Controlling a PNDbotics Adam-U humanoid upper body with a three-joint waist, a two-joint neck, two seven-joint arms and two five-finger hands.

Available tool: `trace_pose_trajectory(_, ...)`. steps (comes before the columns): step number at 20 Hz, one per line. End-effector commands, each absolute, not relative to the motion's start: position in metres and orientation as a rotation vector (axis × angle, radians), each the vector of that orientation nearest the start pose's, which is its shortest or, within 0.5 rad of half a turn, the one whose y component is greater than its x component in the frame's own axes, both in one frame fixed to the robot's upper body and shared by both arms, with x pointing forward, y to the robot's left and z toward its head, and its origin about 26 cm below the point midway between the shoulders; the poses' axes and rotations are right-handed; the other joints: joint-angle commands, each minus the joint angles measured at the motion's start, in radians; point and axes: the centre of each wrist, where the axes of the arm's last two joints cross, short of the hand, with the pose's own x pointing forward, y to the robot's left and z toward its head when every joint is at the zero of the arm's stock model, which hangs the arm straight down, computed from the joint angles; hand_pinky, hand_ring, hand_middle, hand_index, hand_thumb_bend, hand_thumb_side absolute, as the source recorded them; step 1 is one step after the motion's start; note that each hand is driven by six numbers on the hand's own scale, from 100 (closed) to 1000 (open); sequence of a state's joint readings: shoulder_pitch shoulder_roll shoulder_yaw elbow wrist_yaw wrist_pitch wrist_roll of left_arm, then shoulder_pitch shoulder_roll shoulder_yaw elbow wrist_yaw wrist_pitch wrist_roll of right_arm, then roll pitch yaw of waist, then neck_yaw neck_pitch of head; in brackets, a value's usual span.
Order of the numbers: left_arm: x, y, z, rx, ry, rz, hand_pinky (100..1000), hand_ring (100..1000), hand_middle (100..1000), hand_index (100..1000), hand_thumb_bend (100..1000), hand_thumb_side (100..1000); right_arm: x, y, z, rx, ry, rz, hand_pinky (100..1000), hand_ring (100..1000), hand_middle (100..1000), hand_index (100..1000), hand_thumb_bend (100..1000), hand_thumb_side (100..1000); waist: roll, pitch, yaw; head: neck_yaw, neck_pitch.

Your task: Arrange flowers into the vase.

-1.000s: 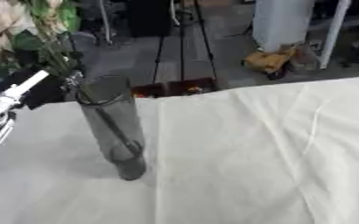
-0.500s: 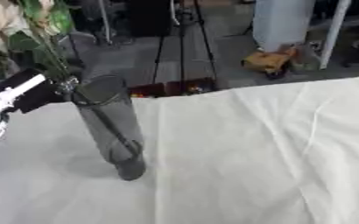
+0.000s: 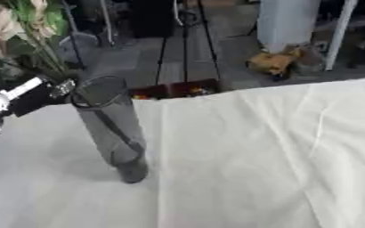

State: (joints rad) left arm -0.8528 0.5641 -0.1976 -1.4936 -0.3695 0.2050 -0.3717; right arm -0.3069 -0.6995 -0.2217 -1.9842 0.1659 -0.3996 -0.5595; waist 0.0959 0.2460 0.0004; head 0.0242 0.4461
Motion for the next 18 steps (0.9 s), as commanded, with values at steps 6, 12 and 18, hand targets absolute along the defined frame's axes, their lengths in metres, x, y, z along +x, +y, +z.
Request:
trace_pose_trajectory(6,0.400,0.248,0.307,0.602,-1.938,-1.062,782,932,974,1000,100,1000,0.279,-0.356,0.285,1.029,3.073,-0.151,898,1000,820,897,100,1000,-0.005,-0.014,-0.002,0.002,-0.016)
trace_pose_trajectory(12,0.402,0.253,0.306,0.546,-1.854,-1.178,830,962,1000,1000,124,1000,0.279,-0.356,0.285,1.030,3.073,-0.154,898,1000,820,898,100,1000,-0.002,-0.016,-0.001,0.001,-0.013)
trace_pose_trajectory(18,0.404,0.262,0.306,0.527,-1.761,-1.291,860,977,1000,1000,201,1000,0.279,-0.356,0.284,1.032,3.075,-0.151,898,1000,819,897,100,1000,-0.003,-0.018,0.000,0.001,-0.017)
